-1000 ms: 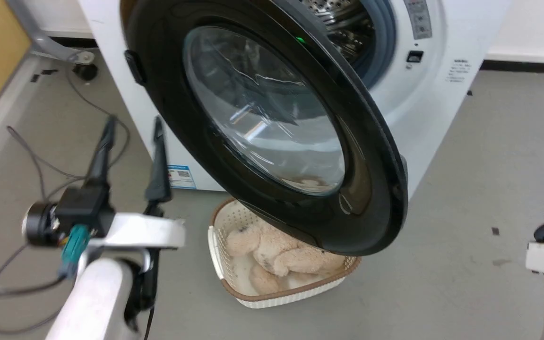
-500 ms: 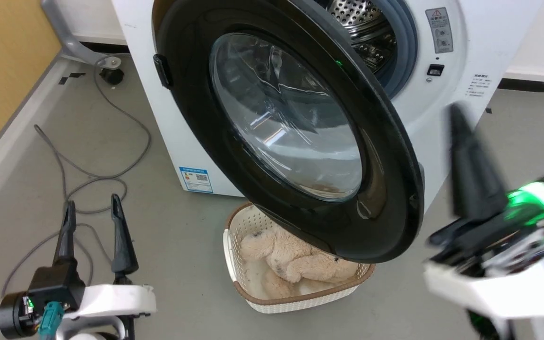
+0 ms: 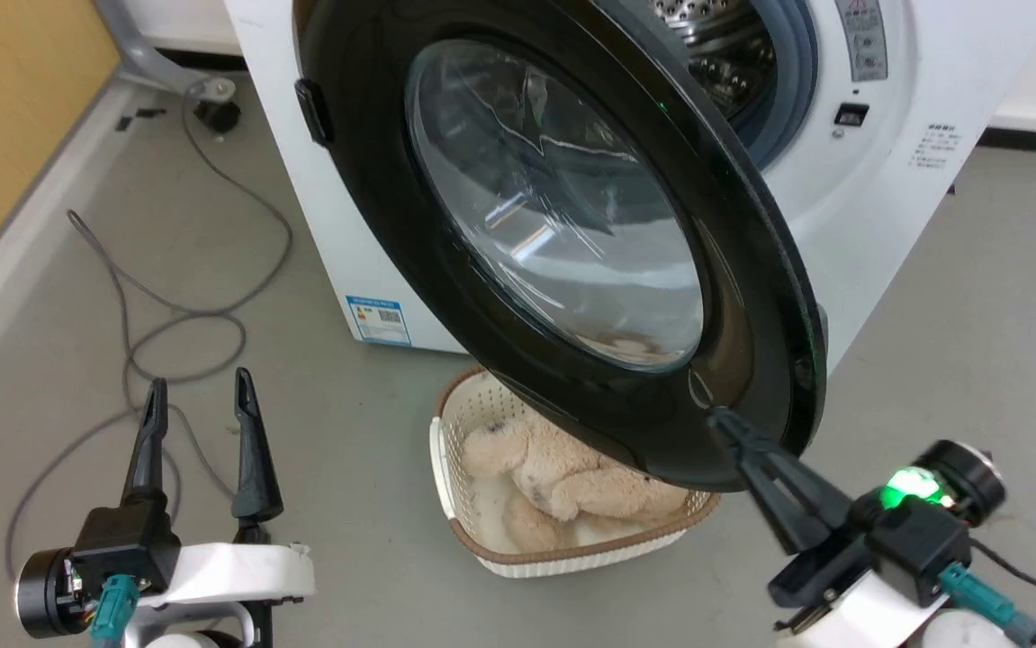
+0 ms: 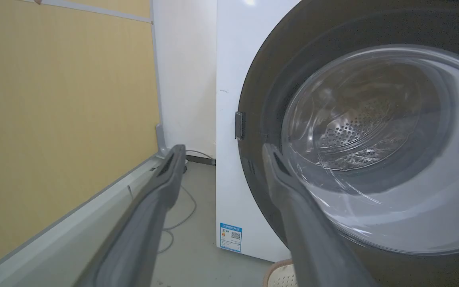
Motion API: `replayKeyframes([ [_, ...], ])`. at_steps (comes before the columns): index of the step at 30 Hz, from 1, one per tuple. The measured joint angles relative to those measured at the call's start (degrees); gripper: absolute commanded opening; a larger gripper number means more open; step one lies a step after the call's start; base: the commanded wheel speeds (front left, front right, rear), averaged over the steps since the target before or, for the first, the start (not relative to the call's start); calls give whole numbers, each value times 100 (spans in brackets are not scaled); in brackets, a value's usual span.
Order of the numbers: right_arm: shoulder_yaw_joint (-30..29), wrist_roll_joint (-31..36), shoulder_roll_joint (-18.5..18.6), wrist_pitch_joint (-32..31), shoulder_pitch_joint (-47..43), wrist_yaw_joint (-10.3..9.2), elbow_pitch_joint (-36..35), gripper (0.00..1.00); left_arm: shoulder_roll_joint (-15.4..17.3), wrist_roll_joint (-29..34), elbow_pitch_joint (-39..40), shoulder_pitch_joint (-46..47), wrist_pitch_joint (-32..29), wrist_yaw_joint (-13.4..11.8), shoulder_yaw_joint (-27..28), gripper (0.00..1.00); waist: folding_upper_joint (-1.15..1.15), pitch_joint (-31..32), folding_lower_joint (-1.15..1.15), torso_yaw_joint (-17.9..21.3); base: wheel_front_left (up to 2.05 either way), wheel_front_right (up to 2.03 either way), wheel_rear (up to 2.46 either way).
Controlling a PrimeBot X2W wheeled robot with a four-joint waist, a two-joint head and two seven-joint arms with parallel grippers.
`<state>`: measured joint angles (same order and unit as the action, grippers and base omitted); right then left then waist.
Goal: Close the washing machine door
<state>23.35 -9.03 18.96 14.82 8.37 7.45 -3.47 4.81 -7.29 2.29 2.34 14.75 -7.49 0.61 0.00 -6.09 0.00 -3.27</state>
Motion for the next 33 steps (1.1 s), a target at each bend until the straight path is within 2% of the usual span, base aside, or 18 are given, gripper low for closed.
replayKeyframes([
  [4,-404,7,-82,-1,-8,0,388,0,-77,42,-42,116,0,147,81,100,0,-234,0,59,0,0,0],
  [13,-1184,-18,-308,-1,347,15,779,0,-168,122,-46,358,0,287,3,100,0,-605,1,89,0,0,0],
  [22,-2101,7,-430,-1,1292,13,1414,0,-189,123,-44,786,0,349,-191,100,0,-1134,1,55,0,0,0],
  [33,-2717,248,-415,-1,2650,11,2121,0,-194,23,11,1162,0,346,-286,100,0,-1834,1,-35,0,0,0],
])
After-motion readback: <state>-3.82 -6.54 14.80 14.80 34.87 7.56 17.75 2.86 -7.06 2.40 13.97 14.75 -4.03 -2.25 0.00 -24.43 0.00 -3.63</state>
